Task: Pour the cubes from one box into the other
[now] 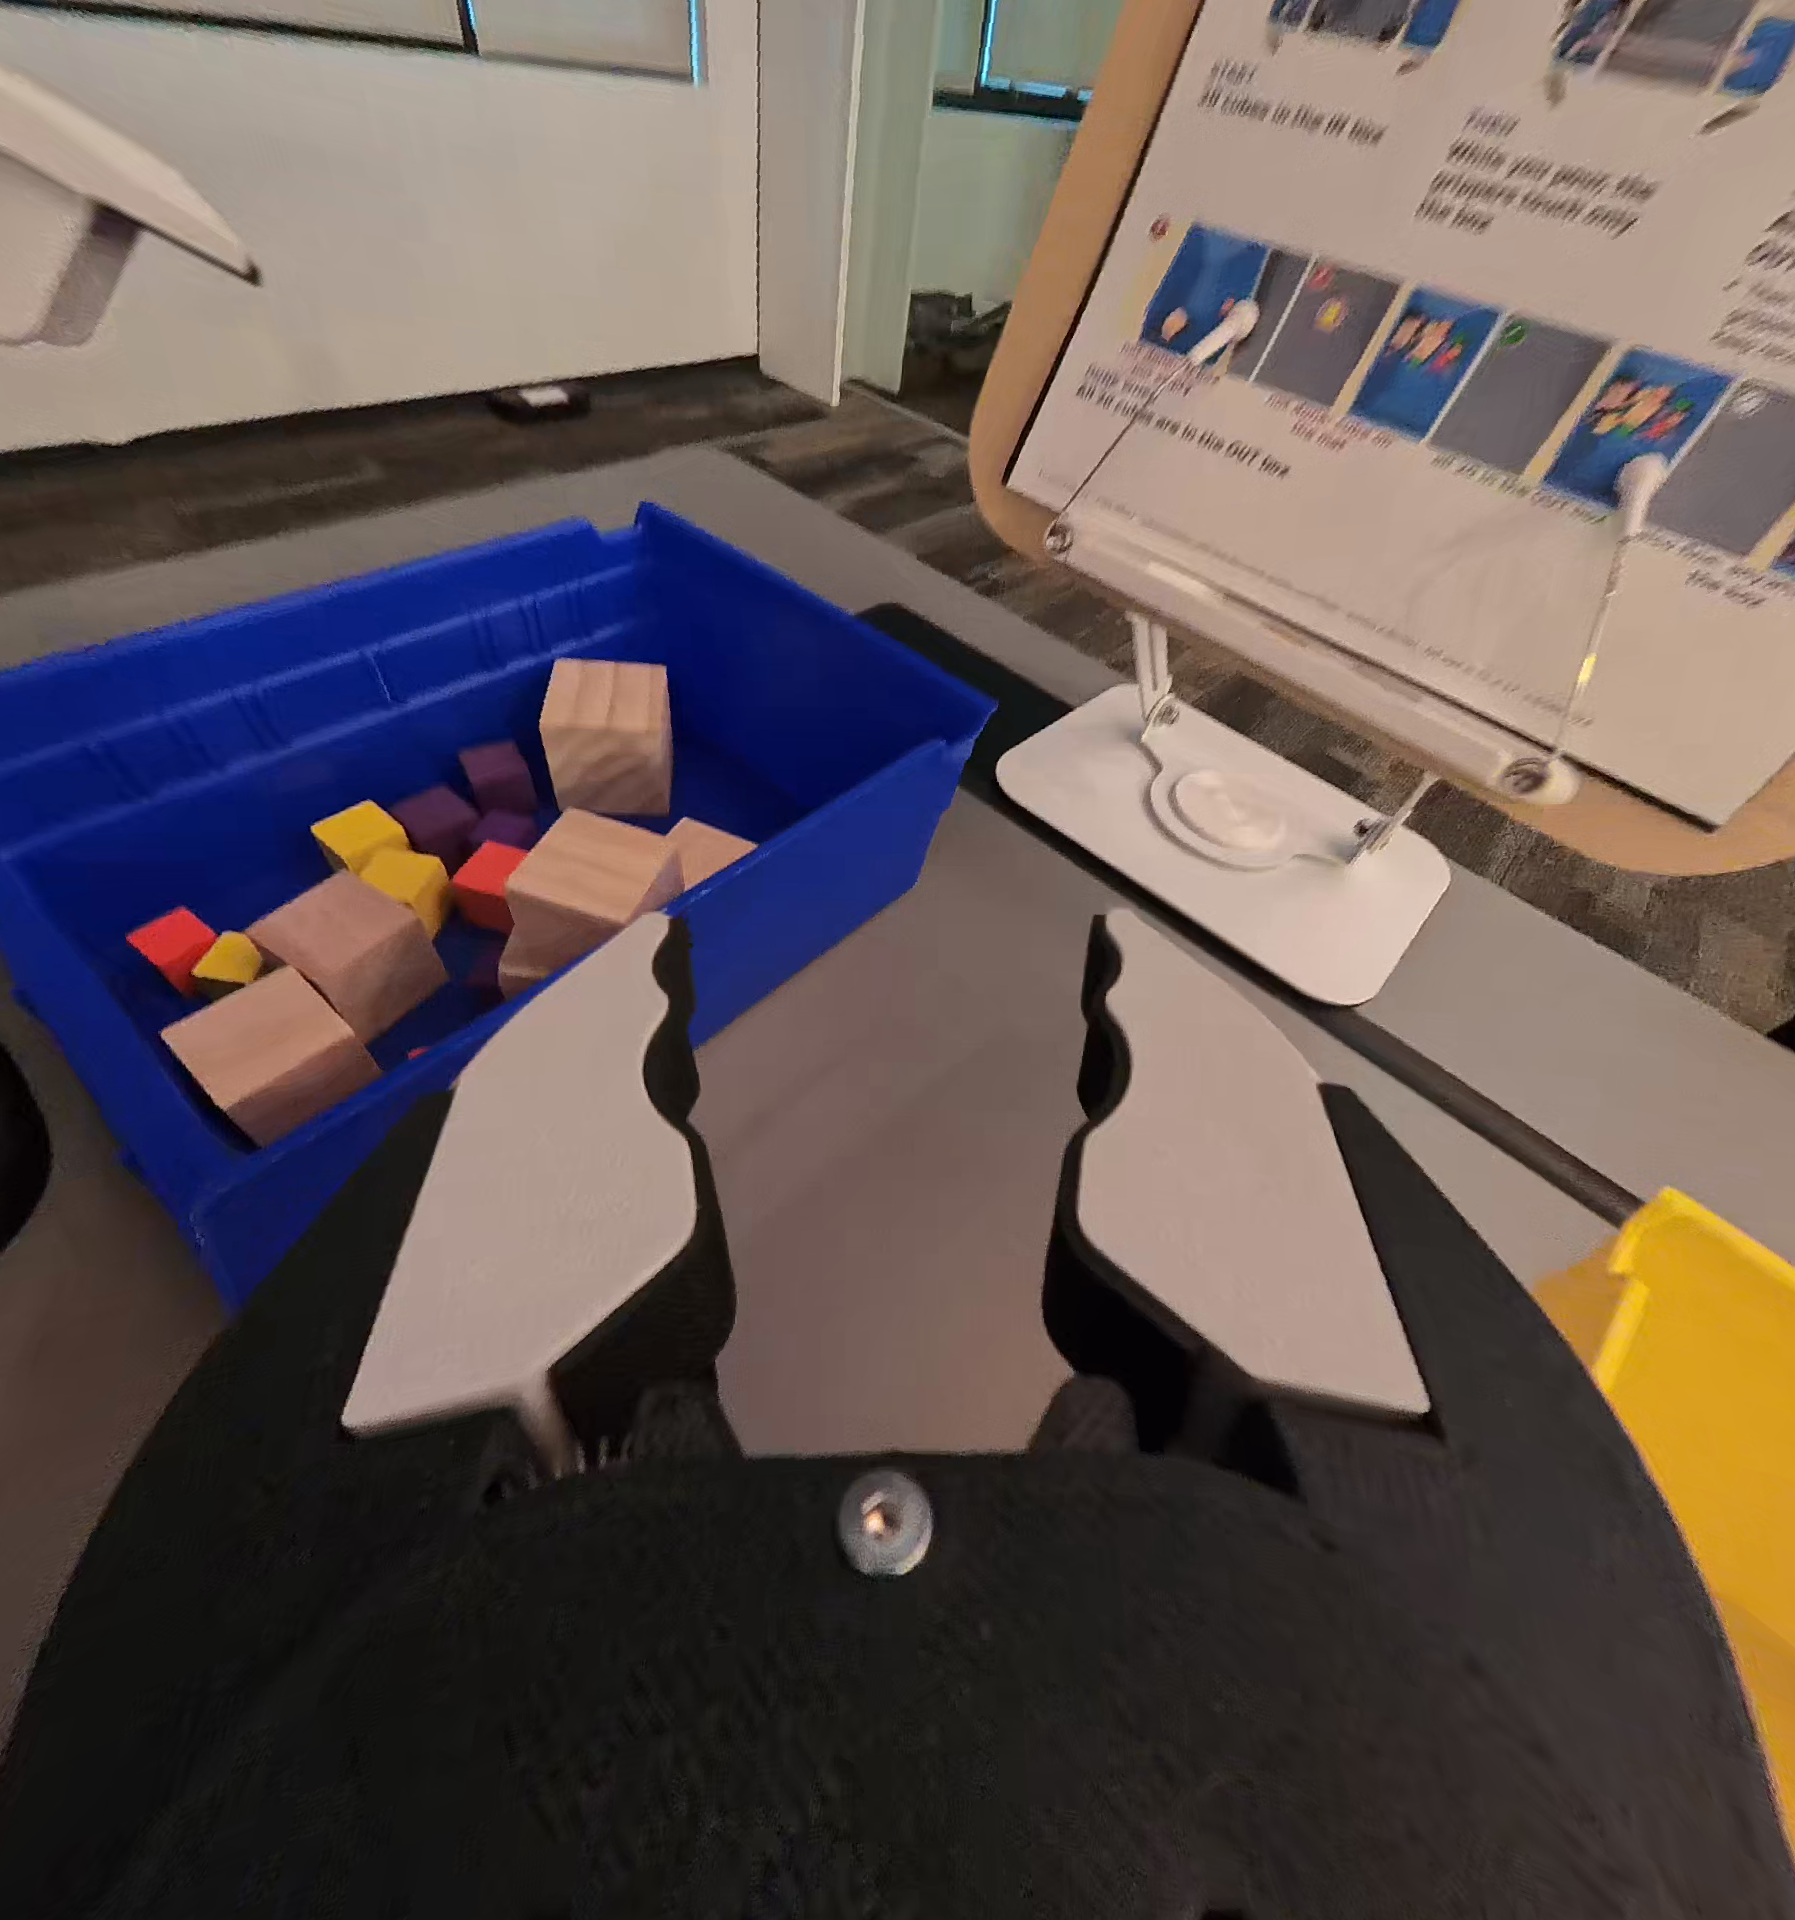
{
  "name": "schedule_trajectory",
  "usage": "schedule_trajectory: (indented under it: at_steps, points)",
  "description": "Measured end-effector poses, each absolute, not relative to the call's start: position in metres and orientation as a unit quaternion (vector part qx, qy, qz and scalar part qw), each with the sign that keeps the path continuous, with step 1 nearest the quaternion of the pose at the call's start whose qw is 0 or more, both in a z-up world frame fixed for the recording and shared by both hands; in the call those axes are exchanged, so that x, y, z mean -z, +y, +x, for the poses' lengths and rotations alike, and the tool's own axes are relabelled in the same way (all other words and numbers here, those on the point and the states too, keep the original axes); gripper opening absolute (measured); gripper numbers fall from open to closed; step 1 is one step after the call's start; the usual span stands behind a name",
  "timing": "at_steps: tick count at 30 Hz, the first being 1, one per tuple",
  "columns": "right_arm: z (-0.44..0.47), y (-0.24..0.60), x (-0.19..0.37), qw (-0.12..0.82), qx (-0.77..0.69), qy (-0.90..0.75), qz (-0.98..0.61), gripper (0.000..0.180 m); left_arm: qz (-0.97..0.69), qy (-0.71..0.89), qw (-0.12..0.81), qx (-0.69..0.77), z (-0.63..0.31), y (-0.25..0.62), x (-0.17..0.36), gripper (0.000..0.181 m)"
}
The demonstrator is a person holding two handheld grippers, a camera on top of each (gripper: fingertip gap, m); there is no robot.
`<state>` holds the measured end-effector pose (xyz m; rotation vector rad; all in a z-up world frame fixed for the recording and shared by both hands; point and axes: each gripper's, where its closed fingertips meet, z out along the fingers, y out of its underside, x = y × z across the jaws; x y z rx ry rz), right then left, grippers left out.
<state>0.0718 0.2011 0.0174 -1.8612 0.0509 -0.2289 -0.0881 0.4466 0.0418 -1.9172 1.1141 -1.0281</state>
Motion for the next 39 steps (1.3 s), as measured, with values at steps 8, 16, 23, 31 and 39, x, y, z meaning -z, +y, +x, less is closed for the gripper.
schedule_trajectory:
  at_steps: [8,16,23,31,39]
  points:
    - [0.061,0.206,0.008,0.56,0.076,0.033,-0.824,0.072,-0.821,0.45,0.178,0.302,-0.087,0.44,0.044,0.034]
    - [0.067,0.238,-0.006,0.545,-0.06,0.165,-0.82,0.067,-0.833,0.477,0.104,0.258,-0.091,0.431,0.077,0.026]
    - [0.065,0.29,0.042,0.351,-0.091,0.214,-0.907,0.062,-0.838,0.505,0.049,0.204,-0.095,0.417,0.101,0.014]
    - [0.065,0.3,0.088,0.219,-0.108,0.276,-0.93,0.051,-0.842,0.511,0.047,0.169,-0.095,0.418,0.107,0.011]
    - [0.062,0.302,0.112,0.098,-0.045,0.268,-0.957,0.013,-0.838,0.525,0.058,0.134,-0.094,0.421,0.108,0.007]
